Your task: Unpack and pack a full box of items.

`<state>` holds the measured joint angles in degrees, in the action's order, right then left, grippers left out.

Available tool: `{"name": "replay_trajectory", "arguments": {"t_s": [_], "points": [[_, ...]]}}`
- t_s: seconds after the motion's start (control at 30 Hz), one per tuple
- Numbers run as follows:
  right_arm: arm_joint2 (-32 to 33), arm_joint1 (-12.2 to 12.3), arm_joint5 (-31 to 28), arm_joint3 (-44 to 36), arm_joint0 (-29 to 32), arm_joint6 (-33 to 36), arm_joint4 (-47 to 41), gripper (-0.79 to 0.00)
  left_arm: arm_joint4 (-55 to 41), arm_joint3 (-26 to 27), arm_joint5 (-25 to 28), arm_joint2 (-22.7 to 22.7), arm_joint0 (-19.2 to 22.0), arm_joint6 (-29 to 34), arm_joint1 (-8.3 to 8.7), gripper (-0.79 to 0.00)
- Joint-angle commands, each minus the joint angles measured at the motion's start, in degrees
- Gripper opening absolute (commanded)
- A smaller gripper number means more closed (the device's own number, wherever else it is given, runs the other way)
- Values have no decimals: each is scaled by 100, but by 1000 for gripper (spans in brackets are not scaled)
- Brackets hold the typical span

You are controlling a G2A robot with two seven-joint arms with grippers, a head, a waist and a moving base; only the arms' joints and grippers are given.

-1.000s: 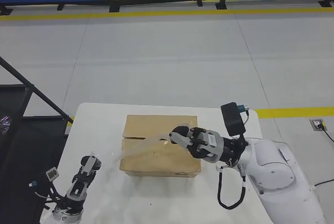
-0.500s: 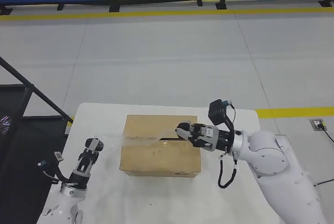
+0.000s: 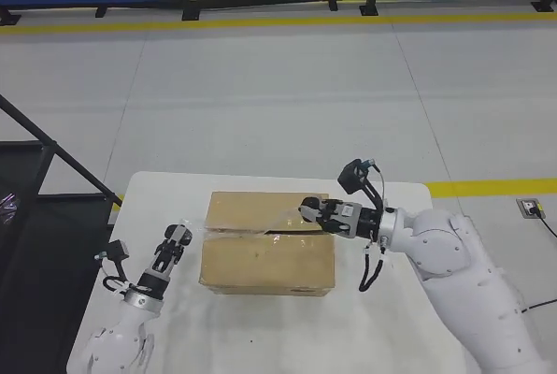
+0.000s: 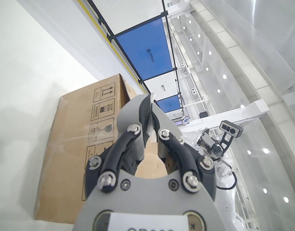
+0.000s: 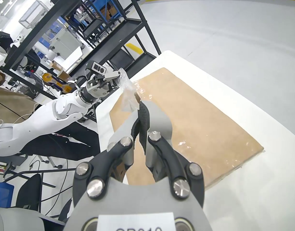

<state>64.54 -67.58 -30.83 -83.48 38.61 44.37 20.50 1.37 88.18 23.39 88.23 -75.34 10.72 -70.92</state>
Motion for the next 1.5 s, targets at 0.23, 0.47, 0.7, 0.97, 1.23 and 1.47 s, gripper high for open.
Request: {"name": "replay_trajectory", "arguments": {"t_s": [0.23,0.47,0.7,0.97,1.23,1.47], "points": [[-75,3,147,275,-153,104,-6,-785,-69,-254,-210,-120,166,135,-14,-785],[-164,0,194,465,-257,217,-51,-785,-217,-405,-321,-126,261,268,-15,-665],[-242,-5,197,639,-333,235,-65,-785,-348,-535,-355,-103,304,320,-15,-422],[-290,5,222,740,-364,310,-78,-785,-389,-617,-339,-96,316,338,-15,-280],[-296,28,223,774,-347,371,-84,-785,-536,-445,-166,41,186,97,-17,-262],[-300,43,208,758,-342,358,-94,-785,-686,610,158,324,-366,-111,-4,-299]]}}
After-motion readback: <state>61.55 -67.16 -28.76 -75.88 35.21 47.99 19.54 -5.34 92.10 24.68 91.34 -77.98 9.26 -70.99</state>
